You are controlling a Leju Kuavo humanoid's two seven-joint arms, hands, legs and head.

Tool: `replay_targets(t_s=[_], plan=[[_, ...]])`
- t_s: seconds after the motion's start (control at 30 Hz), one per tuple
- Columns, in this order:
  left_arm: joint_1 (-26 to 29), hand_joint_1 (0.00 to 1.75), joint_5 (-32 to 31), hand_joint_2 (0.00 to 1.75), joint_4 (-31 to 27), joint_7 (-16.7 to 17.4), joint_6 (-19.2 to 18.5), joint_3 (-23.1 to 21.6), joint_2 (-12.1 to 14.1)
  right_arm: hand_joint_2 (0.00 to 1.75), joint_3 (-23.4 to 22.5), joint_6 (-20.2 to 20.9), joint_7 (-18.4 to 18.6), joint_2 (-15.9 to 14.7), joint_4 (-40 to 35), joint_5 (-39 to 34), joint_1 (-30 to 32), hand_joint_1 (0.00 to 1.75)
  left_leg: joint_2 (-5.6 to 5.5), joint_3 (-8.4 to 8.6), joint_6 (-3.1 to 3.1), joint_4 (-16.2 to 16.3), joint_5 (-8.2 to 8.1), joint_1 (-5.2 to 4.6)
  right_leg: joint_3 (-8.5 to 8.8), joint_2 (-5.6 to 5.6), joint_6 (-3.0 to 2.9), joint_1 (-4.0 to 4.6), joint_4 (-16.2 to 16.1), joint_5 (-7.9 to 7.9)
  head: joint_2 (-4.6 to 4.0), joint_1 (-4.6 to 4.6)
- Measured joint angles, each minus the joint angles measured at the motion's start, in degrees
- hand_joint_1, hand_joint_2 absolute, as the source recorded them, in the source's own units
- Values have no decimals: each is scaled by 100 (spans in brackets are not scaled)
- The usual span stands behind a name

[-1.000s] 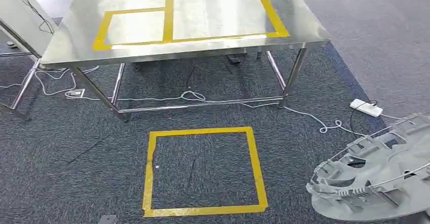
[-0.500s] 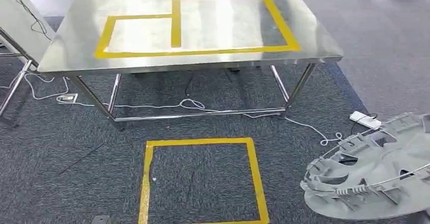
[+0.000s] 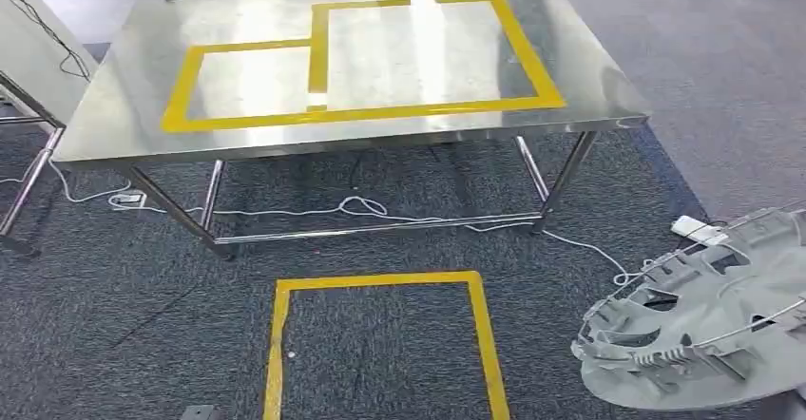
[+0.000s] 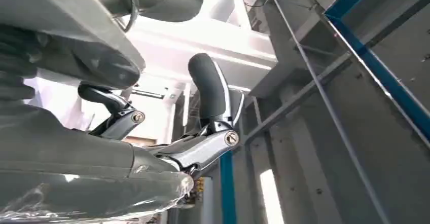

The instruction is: Take the parts from the cabinet and place them on the table.

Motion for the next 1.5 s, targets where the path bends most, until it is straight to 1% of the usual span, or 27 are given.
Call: replay_targets(t_s=[0.03,0.07,0.17,0.2,0.23,0.33,0.37,0.4,0.5,0.53,0.57,0.67,0.73,0.77,0.87,0.9,0.97,1.03,1.07,1.1,1.17,1.2,1.23,1.33,1.4,1.43,1.5], plan=[[13,0,2,175,0,-2,2,0,0,175,0,0,0,0,4,0,0,175,1,-113,-11,57,80,13,53,7,8,-8,0,-42,0,0],[18,0,2,175,0,0,0,0,0,175,0,0,0,0,4,-2,0,175,2,-110,-16,-88,281,22,114,11,21,-16,0,-88,0,0],[19,0,2,175,0,-2,0,2,2,175,0,0,0,-2,4,-2,-10,175,38,314,2,-1425,1332,27,356,5,97,-47,-9,-267,-2,-2],[22,0,2,175,2,-2,0,5,2,175,0,0,0,-2,7,-2,-17,175,55,353,17,-1521,1167,4,413,11,139,-34,13,-312,-2,0],[8,0,6,175,4,-4,0,7,0,175,2,0,-2,-6,9,-4,-23,175,65,403,87,-1618,1073,-13,388,15,193,-19,3,-352,-2,-37],[18,0,13,175,7,-9,2,11,-11,175,9,0,0,-26,17,-2,-28,175,48,485,225,-1640,1098,3,514,9,318,-23,-22,-380,0,-22],[20,0,19,175,7,-7,13,13,-7,175,11,0,2,-46,24,-6,-28,175,44,541,268,-1658,1069,19,466,-3,322,-30,91,-449,0,-18],[11,0,31,175,7,-7,26,18,-2,175,11,0,4,-66,24,-11,-46,175,41,580,309,-1657,1031,18,327,-2,324,-26,393,-581,0,-2],[17,0,59,175,7,-7,33,31,-2,175,9,-2,37,-114,42,-28,-41,175,33,674,346,-1656,927,-5,-480,-1,349,-12,1682,-1087,0,28],[31,0,61,175,7,-7,33,33,-2,175,9,-2,46,-122,48,-28,-40,175,31,726,350,-1656,886,-15,-644,-1,348,-12,1822,-1048,0,35],[36,0,61,175,7,-7,33,37,-2,175,9,-2,48,-131,55,-37,-40,175,25,789,348,-1656,840,-22,-663,-1,335,-7,1696,-861,0,28],[36,0,61,175,7,-7,33,63,-11,175,9,-2,50,-164,59,-28,-41,175,5,1044,312,-1657,674,-26,-251,-2,271,20,336,195,0,37],[19,0,66,175,7,-7,35,90,-4,175,11,0,55,-175,79,-22,-60,175,1,1050,245,-1650,617,-47,-166,-9,194,61,88,-9,0,33],[18,0,66,175,7,-7,39,94,-7,175,11,9,70,-186,81,-31,-41,175,6,1034,210,-1692,593,-45,-183,2,141,64,91,93,0,31],[29,0,66,175,9,-26,72,112,7,175,11,107,120,-244,81,-137,-52,175,11,1094,108,-1606,573,-53,-73,11,49,14,31,65,2,15],[11,0,66,175,9,-39,72,114,4,175,13,146,138,-271,81,-166,-64,175,19,1001,67,-1406,476,-50,-30,6,25,3,14,51,0,-12],[-4,0,66,175,9,-52,68,125,-2,175,13,212,168,-321,81,-184,-78,175,22,467,5,-545,101,-10,2,-4,-1,-4,6,13,0,-20],[16,0,68,175,9,-52,68,131,-4,175,15,240,212,-367,83,-147,-76,175,23,-3,-15,65,-41,14,46,1,0,-5,6,-44,0,-24],[32,0,68,175,9,-50,68,133,-4,175,13,223,234,-382,83,-87,-69,175,23,-71,-29,26,109,18,93,12,7,-7,6,-74,0,-24],[41,0,68,175,9,-50,72,136,-2,175,9,164,271,-387,83,30,-55,175,24,-16,-23,-231,381,18,155,15,20,-10,6,-116,0,-24],[40,0,68,175,9,-37,72,138,-2,175,-35,55,367,-387,83,125,-25,175,29,322,25,-1155,1069,16,298,11,59,-14,-2,-205,0,-22],[49,0,72,175,9,-29,74,138,-4,175,-80,48,439,-387,83,118,-11,175,47,414,48,-1478,1219,13,325,9,88,-10,-8,-234,0,-26],[37,0,79,175,9,-24,74,138,-4,175,-114,53,507,-387,83,85,17,175,55,453,77,-1654,953,1,335,20,127,16,11,-276,0,-44],[64,0,103,175,13,-13,74,142,-17,175,-197,179,673,-419,90,-89,83,175,43,531,221,-1720,1019,4,417,22,256,17,-11,-202,0,-31],[57,0,107,175,13,-13,72,144,-20,175,-219,247,783,-463,101,-243,72,175,52,673,294,-1731,1046,18,382,8,284,4,158,-371,0,-17],[46,0,111,175,13,-11,72,147,-15,175,-238,249,840,-470,105,-333,48,175,48,698,324,-1731,1022,16,212,8,290,7,490,-505,0,7],[35,0,118,175,13,17,74,153,-15,175,-286,221,944,-470,122,-494,58,175,47,721,355,-1726,965,2,-373,8,315,9,1440,-919,0,24]])
